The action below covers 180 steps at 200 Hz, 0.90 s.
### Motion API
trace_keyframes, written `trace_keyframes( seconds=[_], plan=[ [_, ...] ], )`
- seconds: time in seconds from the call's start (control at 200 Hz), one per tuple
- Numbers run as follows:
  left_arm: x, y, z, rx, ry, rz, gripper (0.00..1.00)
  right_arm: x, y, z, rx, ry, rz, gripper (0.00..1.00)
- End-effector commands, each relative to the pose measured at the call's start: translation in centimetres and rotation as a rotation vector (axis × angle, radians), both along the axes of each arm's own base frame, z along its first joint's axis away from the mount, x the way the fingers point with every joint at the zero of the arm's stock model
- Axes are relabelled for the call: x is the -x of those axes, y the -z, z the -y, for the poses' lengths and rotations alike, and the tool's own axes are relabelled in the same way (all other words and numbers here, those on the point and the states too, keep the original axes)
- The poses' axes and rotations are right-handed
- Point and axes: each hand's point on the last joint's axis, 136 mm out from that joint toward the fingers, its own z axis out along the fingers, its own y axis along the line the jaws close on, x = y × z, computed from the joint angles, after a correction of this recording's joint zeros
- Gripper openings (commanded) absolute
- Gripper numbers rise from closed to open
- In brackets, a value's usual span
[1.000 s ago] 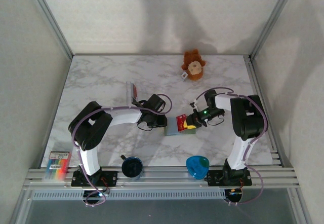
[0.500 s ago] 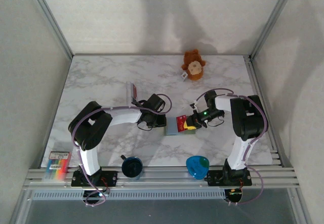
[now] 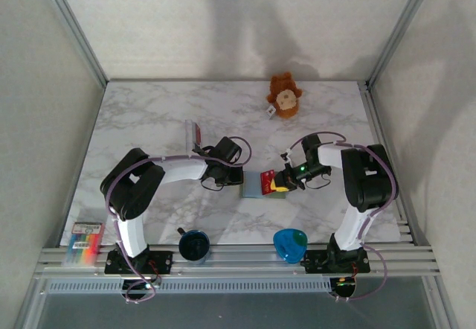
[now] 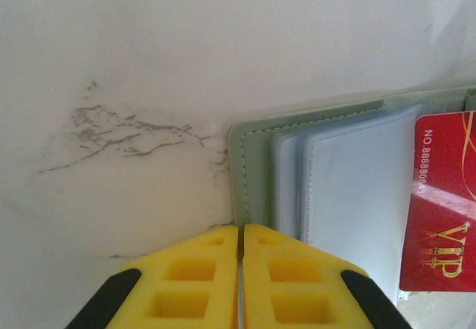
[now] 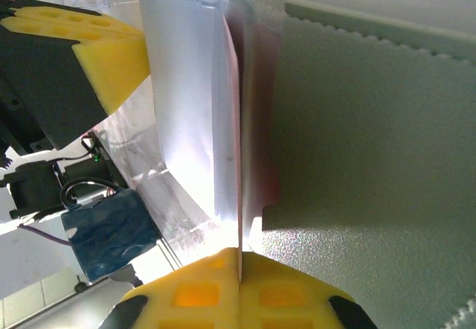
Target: Put the credit cards into the card holder
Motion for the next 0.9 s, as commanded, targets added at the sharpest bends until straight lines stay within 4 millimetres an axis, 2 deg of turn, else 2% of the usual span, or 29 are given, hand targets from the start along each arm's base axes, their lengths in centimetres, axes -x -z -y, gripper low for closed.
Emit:
trace_keyframes(
  seconds=[0.0,0.18,0.285,0.491,0.896],
  plan=[
    [-0.3,3.7,-3.9,-0.168,-0.059,-0.025,0.08,0.5,-0.2,-0.2,-0.006,0.006,-0.003,0.00],
    [-0.2,3.5,-3.8,-0.148,-0.059,-0.023,0.09,1.0,0.0,-0.9,-0.029,0.000,-0.021,0.00],
    [0.0,3.6,-3.7,-0.134,-0.064,-0.025,0.09,1.3,-0.6,-2.0,-0.070,0.006,0.000,0.00],
    [0.3,4.2,-3.7,-0.132,-0.061,-0.041,0.09,1.1,-0.2,-2.2,-0.087,0.059,0.004,0.00],
    [0.4,4.1,-4.2,-0.146,-0.065,-0.028,0.08,0.5,0.4,-2.1,-0.060,0.098,0.014,0.00]
  ],
)
